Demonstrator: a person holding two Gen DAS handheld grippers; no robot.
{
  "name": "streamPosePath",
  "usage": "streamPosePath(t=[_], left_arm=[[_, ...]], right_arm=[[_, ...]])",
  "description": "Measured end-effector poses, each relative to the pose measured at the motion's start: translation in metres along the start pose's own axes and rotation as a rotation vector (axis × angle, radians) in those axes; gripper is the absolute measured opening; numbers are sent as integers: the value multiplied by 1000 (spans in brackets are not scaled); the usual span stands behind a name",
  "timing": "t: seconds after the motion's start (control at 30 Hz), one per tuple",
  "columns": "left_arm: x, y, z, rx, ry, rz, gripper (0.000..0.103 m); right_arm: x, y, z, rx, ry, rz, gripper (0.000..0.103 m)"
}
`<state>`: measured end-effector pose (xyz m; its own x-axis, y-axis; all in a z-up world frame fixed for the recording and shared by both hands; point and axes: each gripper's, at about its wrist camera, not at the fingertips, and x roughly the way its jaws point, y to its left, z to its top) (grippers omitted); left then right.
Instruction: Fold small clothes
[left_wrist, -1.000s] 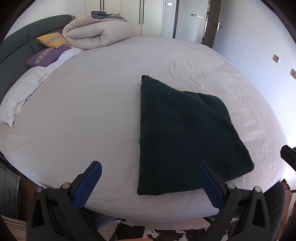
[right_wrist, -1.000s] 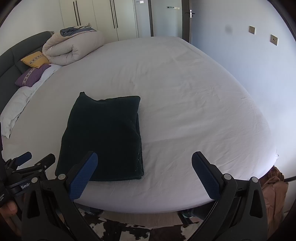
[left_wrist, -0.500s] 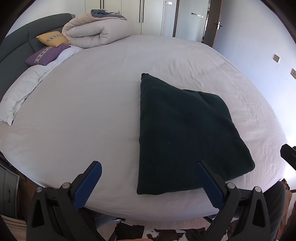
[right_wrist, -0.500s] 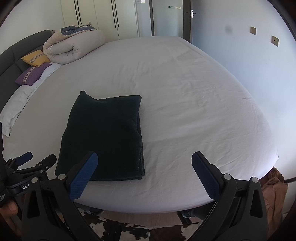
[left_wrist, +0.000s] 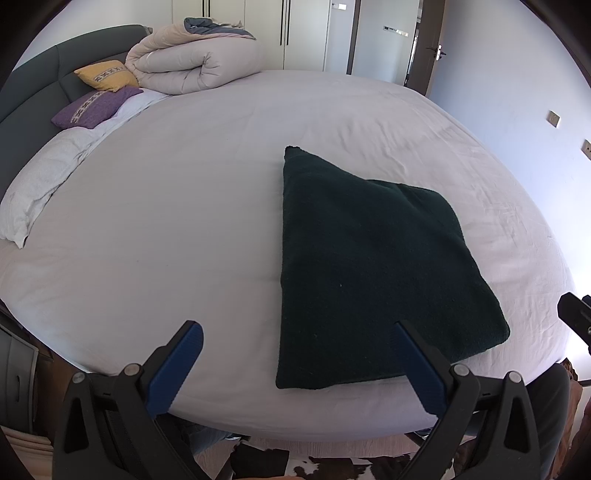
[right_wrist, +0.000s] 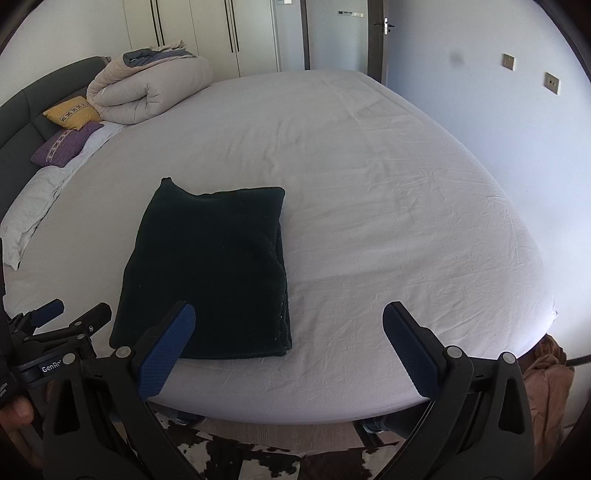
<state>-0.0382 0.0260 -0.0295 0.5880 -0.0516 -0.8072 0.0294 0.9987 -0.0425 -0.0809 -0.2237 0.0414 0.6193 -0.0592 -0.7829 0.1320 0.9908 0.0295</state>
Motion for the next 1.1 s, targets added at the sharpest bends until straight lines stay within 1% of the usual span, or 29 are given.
streamPosePath(t=[1.1], left_arm=[[1, 0, -2, -1, 1, 3, 103]], right_arm=[[6, -4, -5, 1, 24, 4, 103]])
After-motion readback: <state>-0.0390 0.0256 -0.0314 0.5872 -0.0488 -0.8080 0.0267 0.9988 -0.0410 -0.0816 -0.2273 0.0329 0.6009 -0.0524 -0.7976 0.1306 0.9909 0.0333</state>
